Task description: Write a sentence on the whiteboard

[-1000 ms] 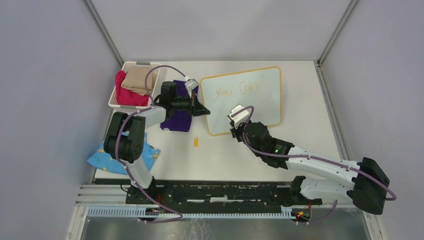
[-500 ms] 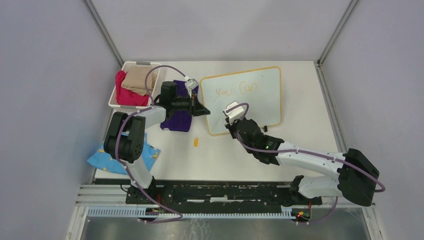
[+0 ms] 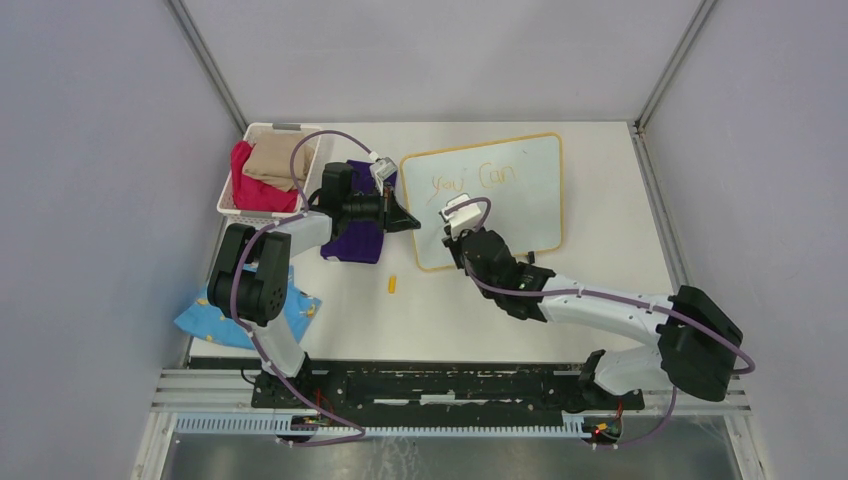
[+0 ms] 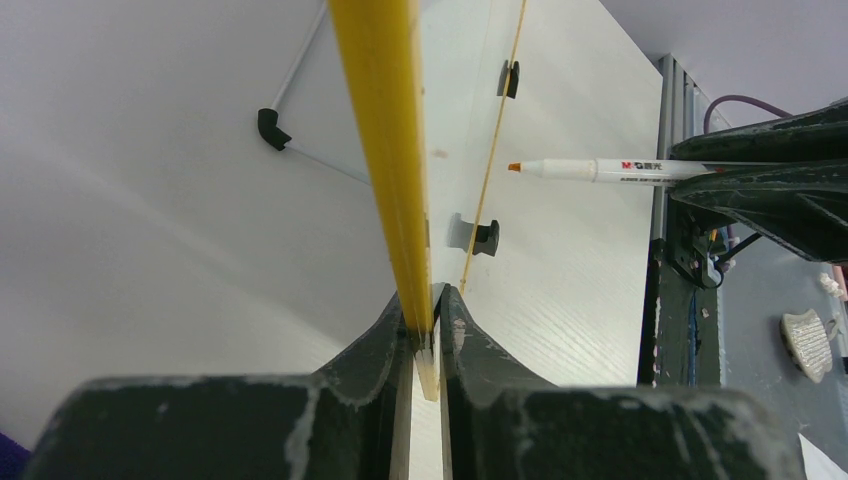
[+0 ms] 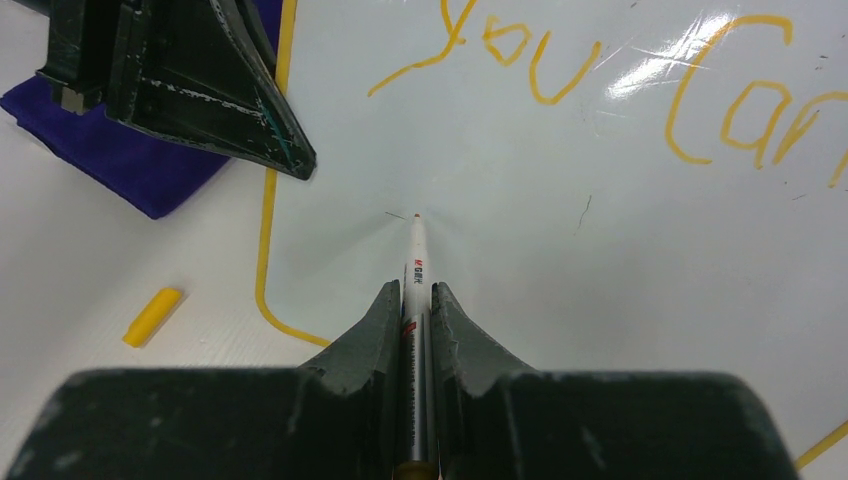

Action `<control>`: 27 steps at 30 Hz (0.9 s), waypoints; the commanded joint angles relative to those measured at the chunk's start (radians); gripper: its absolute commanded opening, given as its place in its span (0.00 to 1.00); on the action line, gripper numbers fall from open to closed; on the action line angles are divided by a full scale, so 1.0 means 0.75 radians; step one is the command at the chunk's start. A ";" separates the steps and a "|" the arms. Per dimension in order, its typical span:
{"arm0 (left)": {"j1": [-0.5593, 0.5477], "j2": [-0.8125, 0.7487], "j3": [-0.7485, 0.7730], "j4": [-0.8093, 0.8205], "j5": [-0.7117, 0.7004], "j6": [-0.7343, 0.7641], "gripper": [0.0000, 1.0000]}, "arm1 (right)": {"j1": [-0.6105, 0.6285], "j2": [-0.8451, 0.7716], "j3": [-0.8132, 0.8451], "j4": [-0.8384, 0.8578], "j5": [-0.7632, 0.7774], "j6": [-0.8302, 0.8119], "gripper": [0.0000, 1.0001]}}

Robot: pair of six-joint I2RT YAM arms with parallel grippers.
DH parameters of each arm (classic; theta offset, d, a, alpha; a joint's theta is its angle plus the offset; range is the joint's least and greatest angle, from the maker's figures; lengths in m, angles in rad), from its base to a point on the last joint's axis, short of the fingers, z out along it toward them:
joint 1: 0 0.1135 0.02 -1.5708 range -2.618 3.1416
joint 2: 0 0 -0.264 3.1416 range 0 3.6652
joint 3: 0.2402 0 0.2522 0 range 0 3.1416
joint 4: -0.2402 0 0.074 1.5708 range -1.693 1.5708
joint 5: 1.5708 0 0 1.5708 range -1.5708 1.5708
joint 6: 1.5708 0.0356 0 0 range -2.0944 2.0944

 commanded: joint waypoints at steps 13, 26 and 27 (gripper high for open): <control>-0.023 0.020 0.005 -0.065 -0.177 0.179 0.02 | -0.036 0.064 0.022 0.037 0.034 0.058 0.00; -0.024 0.023 0.007 -0.069 -0.182 0.183 0.02 | -0.040 0.040 -0.028 0.009 0.032 0.066 0.00; -0.024 0.024 0.009 -0.069 -0.182 0.184 0.02 | -0.040 0.033 -0.041 0.009 0.031 0.067 0.00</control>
